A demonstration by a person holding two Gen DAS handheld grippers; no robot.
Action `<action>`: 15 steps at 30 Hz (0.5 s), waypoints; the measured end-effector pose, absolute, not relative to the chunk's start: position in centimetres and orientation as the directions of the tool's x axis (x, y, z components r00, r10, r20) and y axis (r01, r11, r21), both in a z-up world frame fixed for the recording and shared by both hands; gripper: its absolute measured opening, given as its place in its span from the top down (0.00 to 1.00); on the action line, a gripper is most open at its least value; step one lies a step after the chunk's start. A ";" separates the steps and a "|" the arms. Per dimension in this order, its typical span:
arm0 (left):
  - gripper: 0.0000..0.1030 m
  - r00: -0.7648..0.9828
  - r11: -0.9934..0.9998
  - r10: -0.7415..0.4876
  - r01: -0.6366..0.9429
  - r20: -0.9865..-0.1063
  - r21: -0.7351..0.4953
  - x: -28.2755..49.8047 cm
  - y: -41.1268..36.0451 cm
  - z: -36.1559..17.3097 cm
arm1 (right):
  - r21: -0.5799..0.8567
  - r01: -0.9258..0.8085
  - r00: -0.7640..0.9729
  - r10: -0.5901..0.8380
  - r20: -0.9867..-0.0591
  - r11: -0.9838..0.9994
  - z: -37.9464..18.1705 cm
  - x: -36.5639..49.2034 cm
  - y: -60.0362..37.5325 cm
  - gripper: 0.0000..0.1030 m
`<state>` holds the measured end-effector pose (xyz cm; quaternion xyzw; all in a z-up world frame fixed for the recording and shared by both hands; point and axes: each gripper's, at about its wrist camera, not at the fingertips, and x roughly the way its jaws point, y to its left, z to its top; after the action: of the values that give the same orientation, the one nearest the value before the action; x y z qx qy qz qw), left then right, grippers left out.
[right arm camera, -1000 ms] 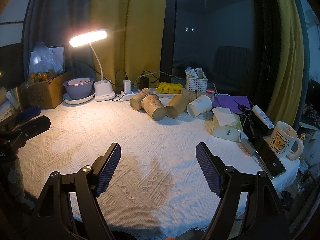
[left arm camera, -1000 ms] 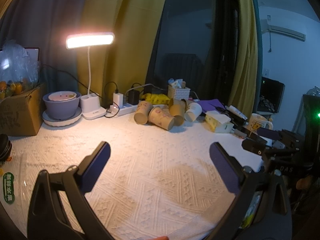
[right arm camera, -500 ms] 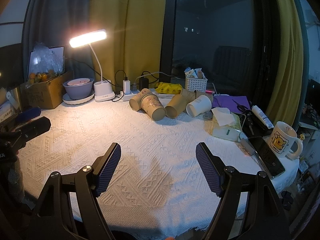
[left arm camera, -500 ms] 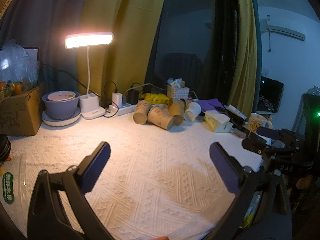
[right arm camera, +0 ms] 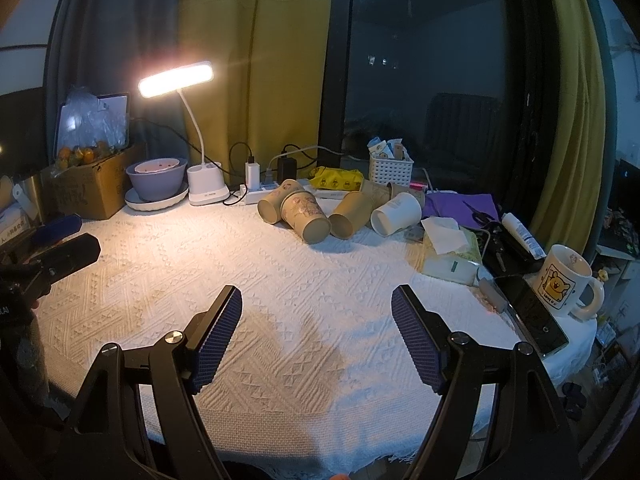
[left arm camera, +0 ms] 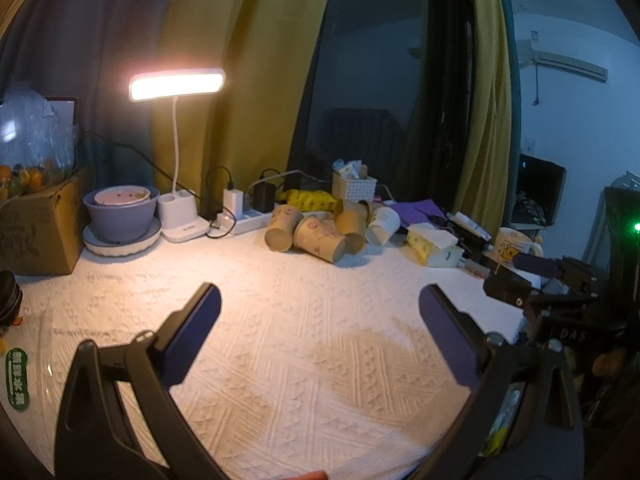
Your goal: Flip cup upright
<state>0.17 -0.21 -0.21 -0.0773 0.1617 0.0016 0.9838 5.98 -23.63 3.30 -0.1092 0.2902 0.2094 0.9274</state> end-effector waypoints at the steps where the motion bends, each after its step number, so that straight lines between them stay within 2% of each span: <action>1: 0.03 0.947 0.988 -0.025 -0.026 -0.321 -0.152 0.2 -0.2 -0.2 | -0.082 -0.451 0.745 0.325 -0.582 0.889 3.5 5.9 -23.6 0.22; 15: 0.03 0.942 0.987 -0.016 -0.039 -0.337 -0.159 0.6 0.1 0.0 | -0.086 -0.454 0.747 0.326 -0.579 0.887 4.0 5.9 -23.2 0.22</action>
<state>0.64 0.11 -0.02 -0.0819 0.1709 0.0059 0.9819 5.88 -23.25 3.96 -0.1112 0.2870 0.2103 0.9279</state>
